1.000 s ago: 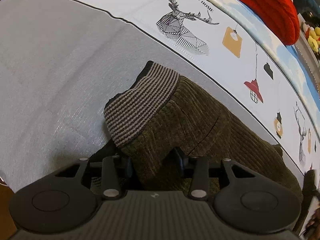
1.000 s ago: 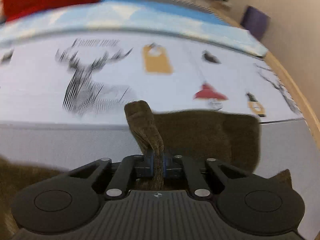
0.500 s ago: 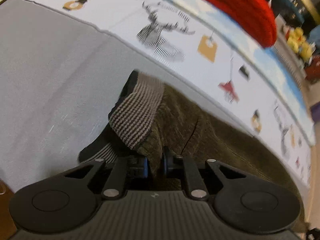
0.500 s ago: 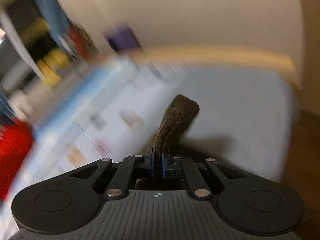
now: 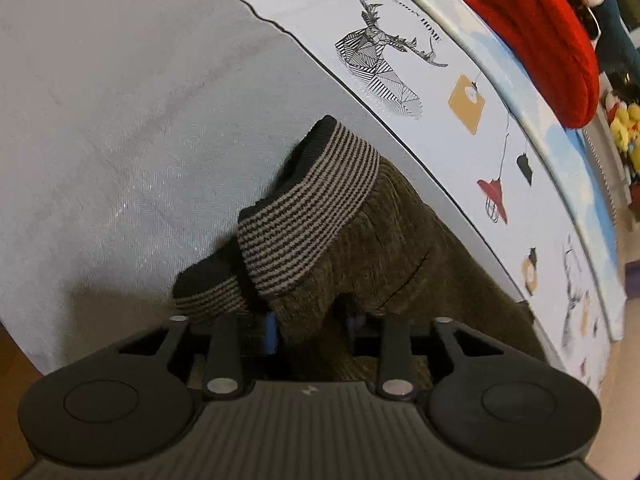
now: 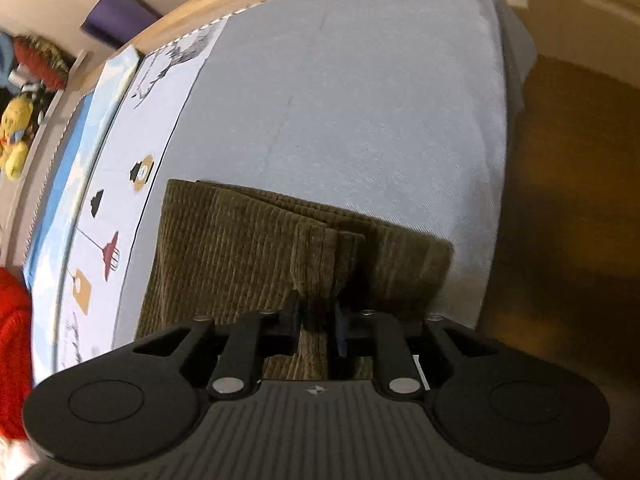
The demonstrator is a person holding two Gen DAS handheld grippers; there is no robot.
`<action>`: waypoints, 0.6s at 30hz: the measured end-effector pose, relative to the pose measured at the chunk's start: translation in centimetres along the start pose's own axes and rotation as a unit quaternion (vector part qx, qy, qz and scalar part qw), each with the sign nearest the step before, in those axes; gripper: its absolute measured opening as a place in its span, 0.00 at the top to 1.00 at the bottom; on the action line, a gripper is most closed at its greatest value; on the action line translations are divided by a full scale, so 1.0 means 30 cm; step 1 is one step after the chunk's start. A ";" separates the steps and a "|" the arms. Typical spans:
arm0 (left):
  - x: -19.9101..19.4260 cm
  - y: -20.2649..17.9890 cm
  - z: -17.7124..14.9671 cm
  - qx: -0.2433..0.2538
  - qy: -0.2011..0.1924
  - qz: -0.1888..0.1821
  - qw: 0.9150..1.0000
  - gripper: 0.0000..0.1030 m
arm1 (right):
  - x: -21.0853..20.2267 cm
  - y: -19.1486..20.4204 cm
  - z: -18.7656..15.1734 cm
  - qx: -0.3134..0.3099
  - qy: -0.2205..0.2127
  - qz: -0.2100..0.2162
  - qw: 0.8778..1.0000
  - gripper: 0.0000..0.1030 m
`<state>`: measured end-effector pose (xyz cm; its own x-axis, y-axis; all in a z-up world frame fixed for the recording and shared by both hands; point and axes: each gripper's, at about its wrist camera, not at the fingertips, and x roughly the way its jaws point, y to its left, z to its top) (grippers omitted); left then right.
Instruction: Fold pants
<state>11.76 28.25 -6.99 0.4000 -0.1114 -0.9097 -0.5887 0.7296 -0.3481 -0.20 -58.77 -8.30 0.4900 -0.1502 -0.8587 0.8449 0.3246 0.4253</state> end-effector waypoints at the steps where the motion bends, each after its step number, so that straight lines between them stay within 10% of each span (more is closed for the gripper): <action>1: -0.006 -0.007 -0.002 0.010 -0.006 0.001 1.000 0.81 | -0.017 0.021 0.003 -0.011 -0.014 0.000 1.000 0.91; 7: -0.107 -0.030 -0.026 0.082 -0.062 -0.013 0.995 0.88 | -0.184 0.027 0.015 -0.003 -0.101 0.020 0.995 0.93; 12: -0.052 0.011 -0.042 0.107 0.010 0.035 0.994 0.87 | -0.051 -0.055 0.008 0.032 -0.006 -0.080 0.996 0.93; 18: -0.066 0.025 -0.052 0.137 0.033 0.043 0.989 0.78 | -0.019 -0.064 0.029 0.019 0.008 -0.083 0.996 0.91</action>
<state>9.43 27.96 -5.80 0.3053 -0.0788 -0.9490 -0.4027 0.8924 -0.2036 -1.92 -60.13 -8.36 0.3395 -0.1835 -0.9225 0.9218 0.2601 0.2875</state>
